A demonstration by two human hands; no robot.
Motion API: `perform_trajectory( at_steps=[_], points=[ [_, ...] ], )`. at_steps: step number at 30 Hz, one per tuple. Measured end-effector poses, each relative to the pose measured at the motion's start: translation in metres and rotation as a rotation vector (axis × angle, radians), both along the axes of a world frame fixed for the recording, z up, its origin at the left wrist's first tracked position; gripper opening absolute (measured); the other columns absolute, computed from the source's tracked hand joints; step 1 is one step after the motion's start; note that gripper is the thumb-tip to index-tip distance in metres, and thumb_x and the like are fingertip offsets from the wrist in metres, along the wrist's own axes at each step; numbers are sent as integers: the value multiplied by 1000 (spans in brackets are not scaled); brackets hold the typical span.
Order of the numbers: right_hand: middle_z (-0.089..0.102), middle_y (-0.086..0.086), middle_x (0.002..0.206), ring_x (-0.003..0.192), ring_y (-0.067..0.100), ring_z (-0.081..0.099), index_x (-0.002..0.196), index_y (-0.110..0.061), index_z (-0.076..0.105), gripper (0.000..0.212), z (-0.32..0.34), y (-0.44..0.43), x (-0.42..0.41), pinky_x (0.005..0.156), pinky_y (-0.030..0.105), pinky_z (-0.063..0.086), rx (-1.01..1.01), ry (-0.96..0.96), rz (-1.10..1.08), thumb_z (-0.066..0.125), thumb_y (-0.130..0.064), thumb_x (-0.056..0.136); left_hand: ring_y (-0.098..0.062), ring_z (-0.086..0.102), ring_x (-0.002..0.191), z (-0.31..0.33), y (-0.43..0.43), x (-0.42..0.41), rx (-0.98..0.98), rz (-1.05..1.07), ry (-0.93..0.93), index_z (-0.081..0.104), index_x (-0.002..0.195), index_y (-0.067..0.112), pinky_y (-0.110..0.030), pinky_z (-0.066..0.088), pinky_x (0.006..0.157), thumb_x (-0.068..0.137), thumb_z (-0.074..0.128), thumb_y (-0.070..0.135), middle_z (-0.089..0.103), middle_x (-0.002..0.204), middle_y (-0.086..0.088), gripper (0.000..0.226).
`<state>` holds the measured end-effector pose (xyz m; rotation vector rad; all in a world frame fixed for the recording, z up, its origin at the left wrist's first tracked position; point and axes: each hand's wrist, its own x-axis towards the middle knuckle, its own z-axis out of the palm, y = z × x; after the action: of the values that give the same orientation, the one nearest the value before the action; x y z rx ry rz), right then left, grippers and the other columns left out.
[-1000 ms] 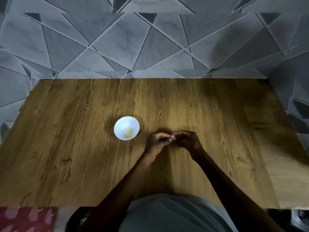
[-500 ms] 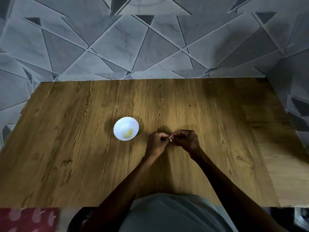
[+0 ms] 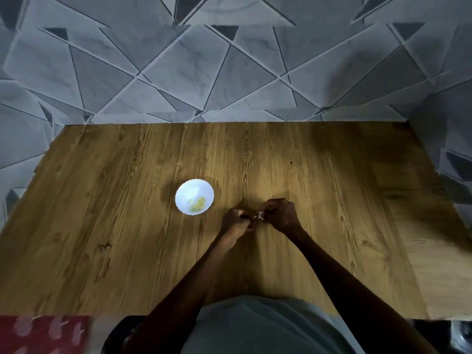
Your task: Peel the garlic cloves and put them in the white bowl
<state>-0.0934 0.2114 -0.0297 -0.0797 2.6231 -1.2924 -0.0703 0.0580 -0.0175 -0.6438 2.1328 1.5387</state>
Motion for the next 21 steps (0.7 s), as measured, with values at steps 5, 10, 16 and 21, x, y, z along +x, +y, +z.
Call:
perform_trajectory(
  at_steps=[5, 10, 16, 21],
  points=[
    [72, 0, 92, 78, 8, 68, 97, -15, 71, 9, 0, -6, -1, 64, 16, 53, 162, 70, 43, 67, -11, 90, -16, 67, 67, 1, -5, 6, 100, 70, -25, 69, 98, -6, -17, 54, 56, 89, 62, -3, 69, 84, -17, 11],
    [69, -4, 92, 78, 9, 68, 97, -14, 72, 15, 12, -10, 9, 67, 23, 58, 211, 207, 62, 64, -4, 90, -24, 72, 78, 3, -11, 9, 199, 176, -76, 73, 94, 1, -27, 58, 61, 86, 71, 7, 73, 93, -16, 11],
    [73, -7, 78, 67, 0, 67, 81, -16, 75, 12, 16, -10, 27, 58, 11, 51, -37, 138, 38, 71, -5, 85, -6, 70, 64, 12, -10, 19, 240, 125, -55, 73, 99, 5, -14, 51, 56, 84, 74, 10, 73, 81, -3, 15],
    [75, -2, 80, 64, -3, 66, 83, -12, 77, 9, 15, -14, 37, 59, 13, 51, -157, 28, -91, 73, -4, 83, -15, 72, 80, 15, -12, 28, 181, 24, 39, 73, 102, 5, -20, 57, 68, 87, 68, 1, 73, 93, -10, 16]
  ],
)
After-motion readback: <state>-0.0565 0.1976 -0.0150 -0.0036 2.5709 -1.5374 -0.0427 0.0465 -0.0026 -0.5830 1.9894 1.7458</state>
